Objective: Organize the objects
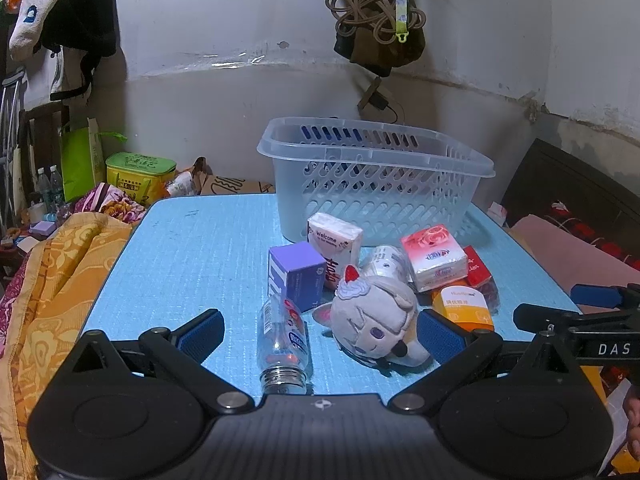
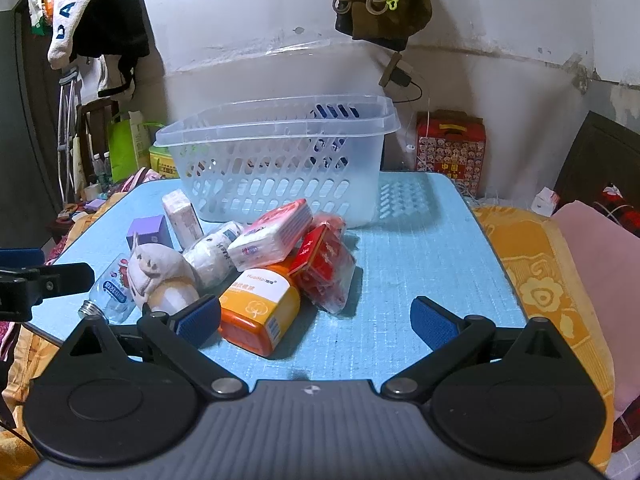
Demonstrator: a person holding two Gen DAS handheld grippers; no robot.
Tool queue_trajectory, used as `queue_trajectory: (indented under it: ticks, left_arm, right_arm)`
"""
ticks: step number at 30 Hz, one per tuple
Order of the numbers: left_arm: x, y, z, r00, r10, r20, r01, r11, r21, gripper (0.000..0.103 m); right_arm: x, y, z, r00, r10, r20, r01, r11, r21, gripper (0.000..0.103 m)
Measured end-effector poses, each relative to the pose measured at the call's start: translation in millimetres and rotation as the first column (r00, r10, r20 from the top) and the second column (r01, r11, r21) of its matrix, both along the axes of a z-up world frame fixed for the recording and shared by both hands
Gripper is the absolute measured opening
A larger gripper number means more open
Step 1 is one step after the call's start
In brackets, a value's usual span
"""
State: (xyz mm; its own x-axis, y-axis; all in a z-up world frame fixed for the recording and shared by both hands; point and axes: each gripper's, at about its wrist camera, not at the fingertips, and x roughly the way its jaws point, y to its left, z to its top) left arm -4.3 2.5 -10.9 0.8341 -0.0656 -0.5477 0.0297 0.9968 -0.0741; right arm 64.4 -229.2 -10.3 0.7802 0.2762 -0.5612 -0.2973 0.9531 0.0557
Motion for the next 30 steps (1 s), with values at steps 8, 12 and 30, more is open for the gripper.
queue_trajectory:
  ticks: [8, 12, 30]
  left_arm:
    - [-0.1, 0.8, 0.0, 1.0, -0.001, -0.004, 0.001, 1.0, -0.007, 0.103]
    - [0.0, 0.9, -0.1, 1.0, -0.002, -0.005, 0.002, 1.0, -0.01, 0.103]
    - [-2.1, 0.8, 1.5, 1.0, -0.018, 0.006, 0.018, 1.0, -0.003, 0.103]
  right_arm:
    - [-1.4, 0.8, 0.0, 1.0, 0.028, -0.001, -0.028, 1.0, 0.004, 0.103]
    - [-2.0, 1.0, -0.2, 1.0, 0.028, 0.001, -0.028, 1.0, 0.004, 0.103]
    - [-11.9, 3.0, -1.0, 0.988, 0.009, 0.157, -0.002, 0.999, -0.047, 0.102]
